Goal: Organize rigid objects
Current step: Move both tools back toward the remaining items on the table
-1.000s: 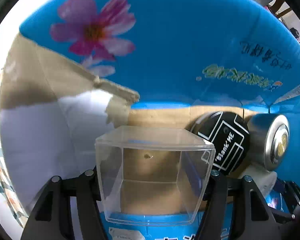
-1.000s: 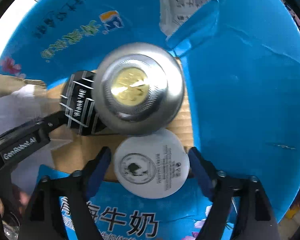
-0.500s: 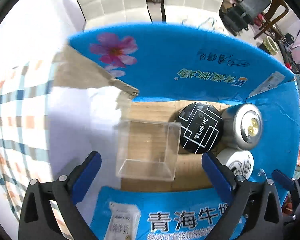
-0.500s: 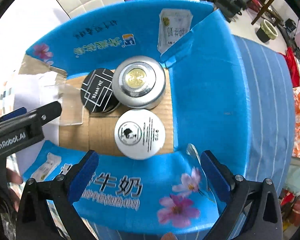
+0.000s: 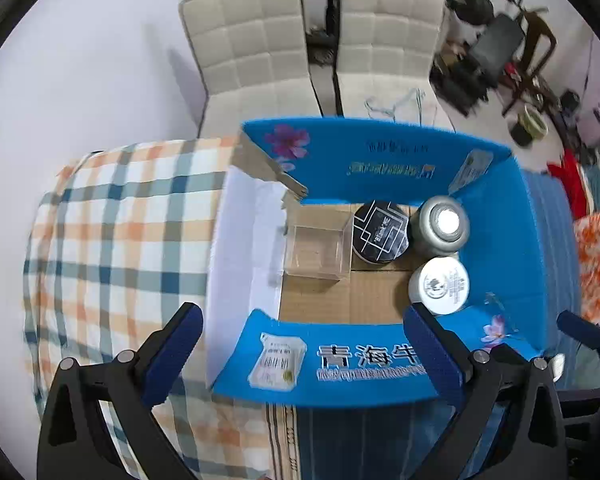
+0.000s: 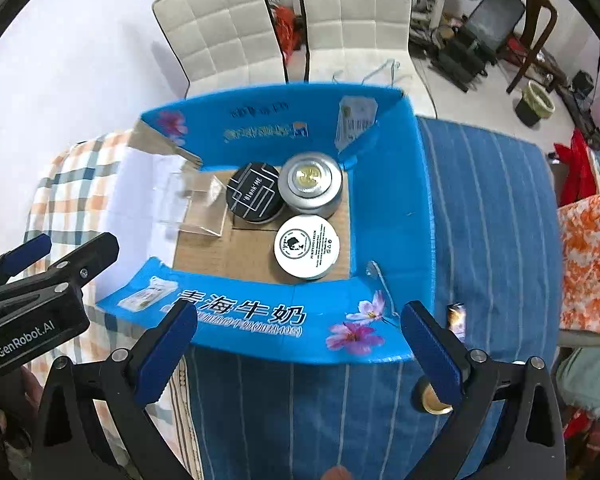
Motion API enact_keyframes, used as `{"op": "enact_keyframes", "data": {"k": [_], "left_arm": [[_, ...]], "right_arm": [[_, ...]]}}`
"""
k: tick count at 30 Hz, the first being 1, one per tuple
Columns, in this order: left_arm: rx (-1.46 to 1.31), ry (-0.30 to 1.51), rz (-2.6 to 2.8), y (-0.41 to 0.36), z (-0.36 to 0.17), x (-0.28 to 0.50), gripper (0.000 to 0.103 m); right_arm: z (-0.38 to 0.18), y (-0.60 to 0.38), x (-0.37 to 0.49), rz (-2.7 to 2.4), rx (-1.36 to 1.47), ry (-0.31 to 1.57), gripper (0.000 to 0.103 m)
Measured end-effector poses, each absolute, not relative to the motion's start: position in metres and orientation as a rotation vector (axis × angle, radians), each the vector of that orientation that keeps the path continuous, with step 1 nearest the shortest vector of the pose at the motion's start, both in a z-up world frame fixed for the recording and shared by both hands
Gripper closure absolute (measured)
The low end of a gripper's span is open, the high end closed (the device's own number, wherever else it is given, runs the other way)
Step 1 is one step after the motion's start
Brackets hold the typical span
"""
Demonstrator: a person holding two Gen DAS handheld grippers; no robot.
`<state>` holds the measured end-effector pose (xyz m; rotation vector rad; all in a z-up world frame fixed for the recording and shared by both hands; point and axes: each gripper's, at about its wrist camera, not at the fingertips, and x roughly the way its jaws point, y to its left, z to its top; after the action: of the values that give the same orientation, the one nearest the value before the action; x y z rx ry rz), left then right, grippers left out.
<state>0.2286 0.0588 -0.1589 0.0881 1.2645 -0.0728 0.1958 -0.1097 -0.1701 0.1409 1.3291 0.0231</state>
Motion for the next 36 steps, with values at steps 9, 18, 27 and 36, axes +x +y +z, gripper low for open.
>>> {"op": "enact_keyframes", "data": {"k": [9,18,27,36], "left_arm": [[0.076,1.165,-0.033,0.054,-0.108,0.198,0.0],[0.084,1.072,-0.045,0.038,-0.058,0.16,0.0],[0.095,1.08,-0.152,-0.026,-0.064,0.125,0.0],[0.198,1.284,-0.295,-0.132,-0.154,0.104,0.0]], "right_arm": [[-0.115,-0.11,0.162,0.08,0.152,1.254,0.0],[-0.073,-0.14,0.119,0.102,0.201,1.182,0.0],[-0.104,-0.246,0.062,-0.074,0.307,1.239,0.0],[-0.186,-0.359,0.019,-0.23,0.432,1.357,0.0]]}}
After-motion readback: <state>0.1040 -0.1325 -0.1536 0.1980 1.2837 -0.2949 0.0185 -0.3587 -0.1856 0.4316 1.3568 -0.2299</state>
